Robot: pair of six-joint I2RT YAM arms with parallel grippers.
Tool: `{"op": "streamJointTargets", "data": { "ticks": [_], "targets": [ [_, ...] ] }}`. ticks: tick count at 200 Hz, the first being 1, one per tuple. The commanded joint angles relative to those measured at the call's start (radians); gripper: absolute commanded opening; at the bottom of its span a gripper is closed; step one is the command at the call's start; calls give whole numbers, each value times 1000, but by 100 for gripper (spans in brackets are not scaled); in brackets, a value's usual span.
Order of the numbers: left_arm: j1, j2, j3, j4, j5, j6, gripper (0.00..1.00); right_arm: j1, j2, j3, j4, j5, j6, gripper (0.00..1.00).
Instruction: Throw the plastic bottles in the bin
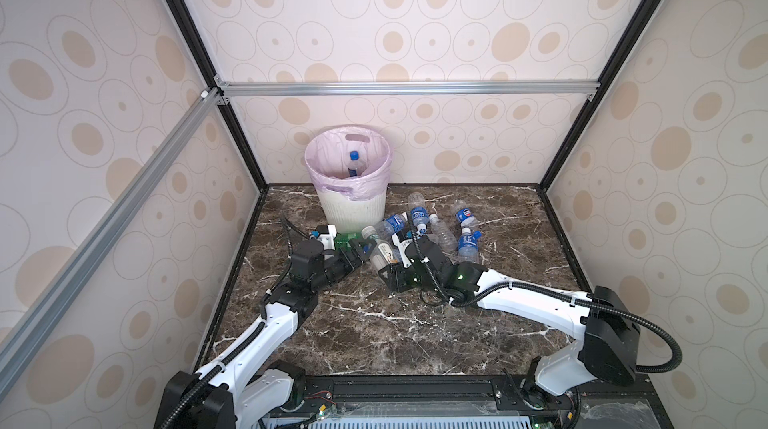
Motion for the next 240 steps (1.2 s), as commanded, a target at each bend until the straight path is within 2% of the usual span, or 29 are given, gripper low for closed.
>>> {"op": "streamJointTargets", "data": {
  "ticks": [1,35,75,146,172,191,212,240],
  "targets": [
    [-31,19,53,40,1,-16,96,-2,-30,27,-1,-7,0,45],
    [-56,31,45,53,-13,-26,93,-5,-31,34,0,-16,-4,45],
    [-76,58,52,74,-32,-26,85,-5,-33,42,5,-23,-15,44],
    [-101,88,55,110,-85,-42,59,-4,-18,61,7,-59,-52,44],
    [-101,89,44,118,-100,-49,52,-5,-13,71,-11,-65,-65,44],
    [-101,97,45,123,-100,-50,46,-4,-18,63,-13,-65,-67,47],
    [-103,102,50,119,-109,-48,45,-4,-26,53,-18,-62,-68,50],
    [-102,91,52,95,-128,-38,45,-3,-43,40,-16,-54,-76,62]
  ]
}}
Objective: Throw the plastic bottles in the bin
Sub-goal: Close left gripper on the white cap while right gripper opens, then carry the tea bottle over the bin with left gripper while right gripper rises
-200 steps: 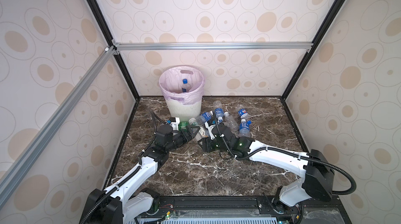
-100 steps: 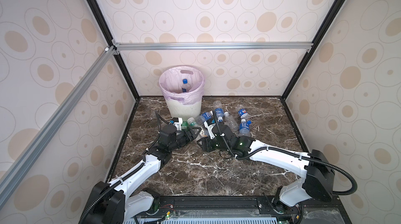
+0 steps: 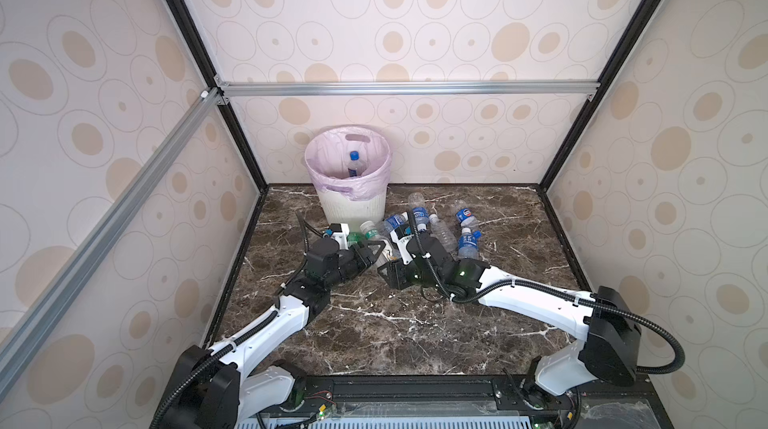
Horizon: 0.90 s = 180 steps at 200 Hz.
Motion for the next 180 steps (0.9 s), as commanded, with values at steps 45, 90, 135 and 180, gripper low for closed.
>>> {"op": "streamJointTargets", "data": {
  "ticks": [45,90,135,180],
  "targets": [
    [-2,-6,61,-98,-76,70,45,1,-64,10,-36,23,-37,79],
    [12,0,106,-158,-85,103,45,-4,-110,7,-43,57,-55,92],
    [47,-34,236,-303,-128,203,45,-16,-147,28,-52,80,-88,100],
    [77,-9,501,-488,-219,370,45,-30,-166,101,-31,71,-108,100]
  ]
}}
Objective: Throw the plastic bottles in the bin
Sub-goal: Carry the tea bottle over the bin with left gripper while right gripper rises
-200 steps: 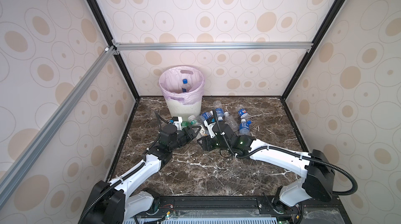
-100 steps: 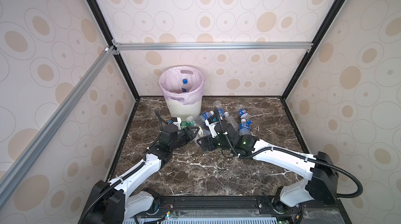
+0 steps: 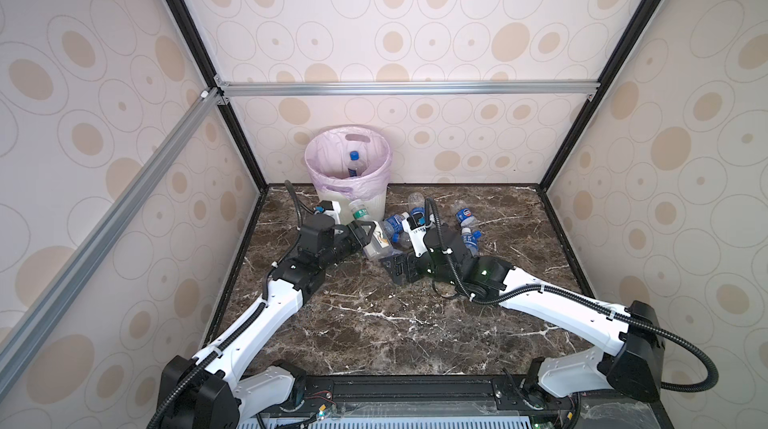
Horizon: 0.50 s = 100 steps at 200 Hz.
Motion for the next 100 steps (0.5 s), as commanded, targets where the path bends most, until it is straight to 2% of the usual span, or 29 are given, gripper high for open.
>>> {"op": "streamJointTargets", "data": {
  "ticks": [1,100],
  "targets": [
    [15,-6,162,-114,-74,138,45,-8,-33,68,14,14,-33,100],
    [22,245,773,-219,-226,380,45,-38,109,444,38,6,-127,100]
  ]
}}
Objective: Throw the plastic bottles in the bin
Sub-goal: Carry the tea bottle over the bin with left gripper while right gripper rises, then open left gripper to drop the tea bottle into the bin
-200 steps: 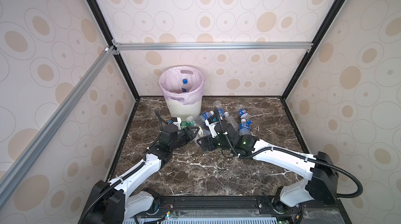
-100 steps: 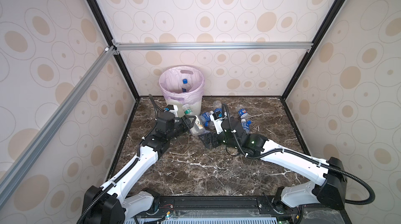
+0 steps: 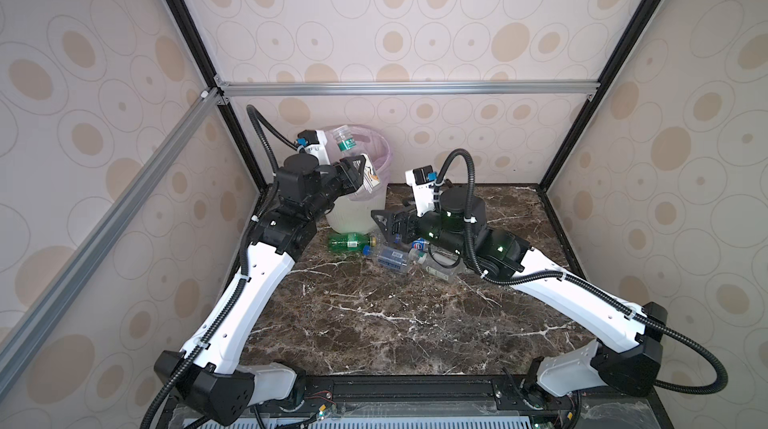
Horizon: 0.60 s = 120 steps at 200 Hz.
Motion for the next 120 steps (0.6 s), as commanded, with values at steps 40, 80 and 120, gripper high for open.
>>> {"op": "streamJointTargets", "data": {
  "ticks": [40,80,120],
  "targets": [
    [10,147,361,-52,-124,198,45,-46,66,136,-20,-17,-51,100],
    [100,277,329,-36,-83,132,46,-105,93,131,-44,-66,4,100],
    [122,488,571,-227,61,141,99,-115,101,103,-49,-95,31,100]
  ]
}}
